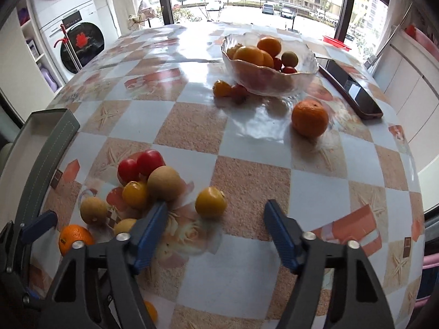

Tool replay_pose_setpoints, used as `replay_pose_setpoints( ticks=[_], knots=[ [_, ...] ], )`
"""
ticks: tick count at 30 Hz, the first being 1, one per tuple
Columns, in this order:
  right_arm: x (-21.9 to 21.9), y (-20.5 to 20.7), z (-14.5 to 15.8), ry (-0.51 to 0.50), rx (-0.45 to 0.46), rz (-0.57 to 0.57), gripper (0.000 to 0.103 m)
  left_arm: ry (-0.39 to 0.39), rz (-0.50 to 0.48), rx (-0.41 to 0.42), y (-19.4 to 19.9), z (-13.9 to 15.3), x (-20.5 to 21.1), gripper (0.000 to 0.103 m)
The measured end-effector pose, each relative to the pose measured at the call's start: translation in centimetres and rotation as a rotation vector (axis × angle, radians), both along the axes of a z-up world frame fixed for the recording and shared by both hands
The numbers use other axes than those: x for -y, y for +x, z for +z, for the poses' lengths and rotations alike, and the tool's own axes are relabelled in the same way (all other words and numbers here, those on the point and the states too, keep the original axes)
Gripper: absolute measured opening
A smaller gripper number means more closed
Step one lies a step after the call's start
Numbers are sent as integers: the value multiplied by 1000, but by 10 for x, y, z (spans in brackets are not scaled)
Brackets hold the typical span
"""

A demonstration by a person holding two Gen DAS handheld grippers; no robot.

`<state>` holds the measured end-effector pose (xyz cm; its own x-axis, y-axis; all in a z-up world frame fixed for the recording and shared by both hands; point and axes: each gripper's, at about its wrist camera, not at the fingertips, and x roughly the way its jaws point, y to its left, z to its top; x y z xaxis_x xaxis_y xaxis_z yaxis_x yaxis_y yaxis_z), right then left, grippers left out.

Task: Organize fruits
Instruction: 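Grasp the orange with the left gripper while the right grasps a yellow apricot, then lower the orange into the grey tray with the left gripper while the right drops the apricot in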

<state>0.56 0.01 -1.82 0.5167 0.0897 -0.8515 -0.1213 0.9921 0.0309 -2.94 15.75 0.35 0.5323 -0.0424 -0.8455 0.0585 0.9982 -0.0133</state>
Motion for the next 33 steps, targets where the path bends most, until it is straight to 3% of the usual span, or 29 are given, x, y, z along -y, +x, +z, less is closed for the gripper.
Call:
replay_pose_setpoints(
  ticks=[1,2,4,6,12,19,26,33],
  knots=[
    [0,-1,1,-8,11,-3,53,-1,-3,5,-1,1,1,94],
    [1,-2,2,-11,21,-4,26,-2,-7,10,-2,3,2,85],
    [6,-3,5,31,18,-5,24,-4,-19,14,-4,6,3,69],
    [15,-9,8,58,27,-20,24,-8,-30,24,-6,9,4,38],
    [39,-34,15,129,-3,-29,24,-87,-46,10,-16,16,-4,38],
    [34,-55,30,175,-19,-14,24,-141,-41,87,-38,53,-27,38],
    [-29,-61,57,209,-12,102,24,-83,61,128,-47,72,-87,38],
    [-128,-63,63,242,-42,273,24,-39,214,90,-54,55,-164,38]
  ],
)
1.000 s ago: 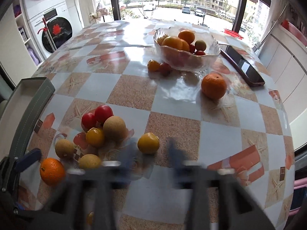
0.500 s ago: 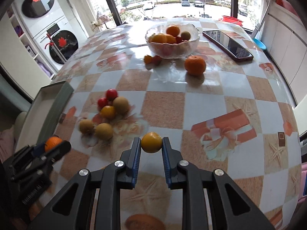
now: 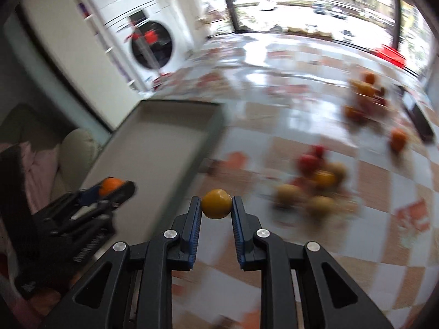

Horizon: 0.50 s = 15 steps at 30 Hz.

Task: Organize fruits
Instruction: 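Lower the orange into the grey tray with the left gripper while the right drops the apricot in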

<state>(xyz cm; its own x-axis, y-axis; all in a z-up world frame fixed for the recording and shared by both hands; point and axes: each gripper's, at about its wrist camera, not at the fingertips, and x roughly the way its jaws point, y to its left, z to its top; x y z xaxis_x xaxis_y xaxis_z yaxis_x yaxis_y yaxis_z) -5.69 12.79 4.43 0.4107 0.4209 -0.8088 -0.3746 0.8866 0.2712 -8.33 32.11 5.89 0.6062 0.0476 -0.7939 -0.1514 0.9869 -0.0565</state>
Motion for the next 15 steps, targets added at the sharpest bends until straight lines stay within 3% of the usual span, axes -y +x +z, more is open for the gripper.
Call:
replay_pose_setpoints(
  ticks=[6,11,14,15],
  knots=[
    [-72,-6,-10,-11,-21,127,24,18,50,-62,-3,-26,-35,38],
    [-95,-8,-27,-59,-64,176,27,19,49,-69,-5,-37,-46,39],
    [-95,-12,-24,-108,-47,164,57,56,63,-66,-7,-37,-43,62],
    [-95,-10,-24,-129,-29,157,58,68,82,-52,-8,-36,-44,71]
  ],
)
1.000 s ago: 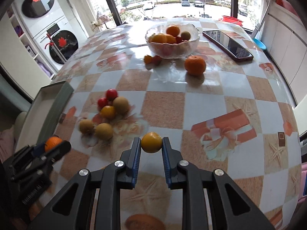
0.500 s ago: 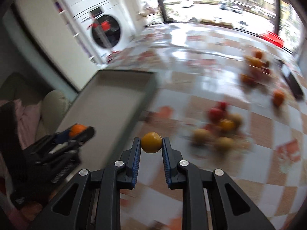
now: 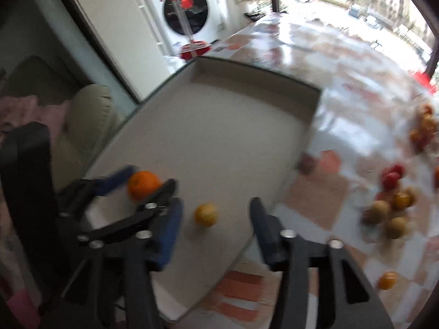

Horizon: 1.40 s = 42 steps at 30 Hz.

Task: Organize fruits
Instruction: 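Lower the orange into the grey tray with the left gripper while the right drops the apricot in, then withdraw both grippers from the tray back over the table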

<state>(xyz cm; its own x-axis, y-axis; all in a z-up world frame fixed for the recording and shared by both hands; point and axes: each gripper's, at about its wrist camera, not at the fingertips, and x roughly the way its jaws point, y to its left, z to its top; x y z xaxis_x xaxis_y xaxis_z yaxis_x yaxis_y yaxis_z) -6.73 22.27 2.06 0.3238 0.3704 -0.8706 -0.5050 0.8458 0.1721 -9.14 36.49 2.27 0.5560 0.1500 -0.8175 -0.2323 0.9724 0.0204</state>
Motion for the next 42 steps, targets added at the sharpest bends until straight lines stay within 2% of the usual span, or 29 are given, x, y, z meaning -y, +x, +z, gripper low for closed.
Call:
replay_pose_setpoints(
  ticks=[1,2,3,4,7,13,15,16,17,20,23,26,30,34,38,42],
  knots=[
    [4,0,3,2,9,1,59,1,14,10,-2,3,1,76],
    [8,0,5,0,16,-10,68,-4,24,16,-3,4,-1,82],
    [14,0,7,0,25,-30,81,-13,33,21,-4,5,-2,84],
    [22,1,10,12,30,-47,85,-22,40,20,-5,6,-3,84],
    [48,3,19,57,39,-110,87,-32,31,20,-6,11,1,84],
    [108,3,24,27,114,-272,90,-10,-82,86,-7,36,45,84],
    [134,-1,21,8,120,-326,103,-8,-146,105,-7,43,66,84],
    [148,-3,18,4,128,-354,103,-5,-183,109,-7,46,79,89],
    [164,-7,17,-5,128,-382,103,0,-218,112,-7,49,92,103],
    [202,-14,8,-12,107,-461,103,11,-307,143,-12,55,130,103],
    [236,-21,-5,-21,71,-533,103,29,-386,119,-14,50,168,103],
    [267,-30,-21,-91,56,-606,103,64,-430,91,-14,36,199,103],
    [295,-42,-40,-115,33,-667,102,101,-423,27,-8,8,218,103],
    [306,-53,-47,-164,92,-682,103,83,-397,-13,-1,-10,215,103],
    [305,-62,-49,-154,174,-680,102,54,-382,26,-4,-15,212,103],
    [307,-63,-47,-151,182,-676,103,18,-375,46,-6,-19,209,103]
  ],
)
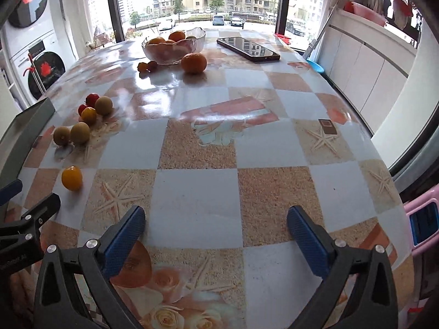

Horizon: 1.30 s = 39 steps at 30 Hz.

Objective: Organize fruits

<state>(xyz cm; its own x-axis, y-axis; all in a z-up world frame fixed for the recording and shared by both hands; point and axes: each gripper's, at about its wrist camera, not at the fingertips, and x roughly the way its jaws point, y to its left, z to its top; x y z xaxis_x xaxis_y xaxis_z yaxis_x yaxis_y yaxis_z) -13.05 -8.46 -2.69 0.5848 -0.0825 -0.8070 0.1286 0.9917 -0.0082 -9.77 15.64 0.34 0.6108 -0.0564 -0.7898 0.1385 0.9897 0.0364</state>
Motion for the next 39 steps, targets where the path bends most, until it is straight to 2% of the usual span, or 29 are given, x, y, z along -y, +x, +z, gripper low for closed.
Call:
replay_pose_setpoints(
  ticks=[3,39],
  knots=[
    [-2,-2,0,-1,7,-1,103,-50,4,-24,3,-3,-6,103],
    [-2,-5,0,0,17,-5,103,-45,11,-14,0,-4,-2,103]
  ],
)
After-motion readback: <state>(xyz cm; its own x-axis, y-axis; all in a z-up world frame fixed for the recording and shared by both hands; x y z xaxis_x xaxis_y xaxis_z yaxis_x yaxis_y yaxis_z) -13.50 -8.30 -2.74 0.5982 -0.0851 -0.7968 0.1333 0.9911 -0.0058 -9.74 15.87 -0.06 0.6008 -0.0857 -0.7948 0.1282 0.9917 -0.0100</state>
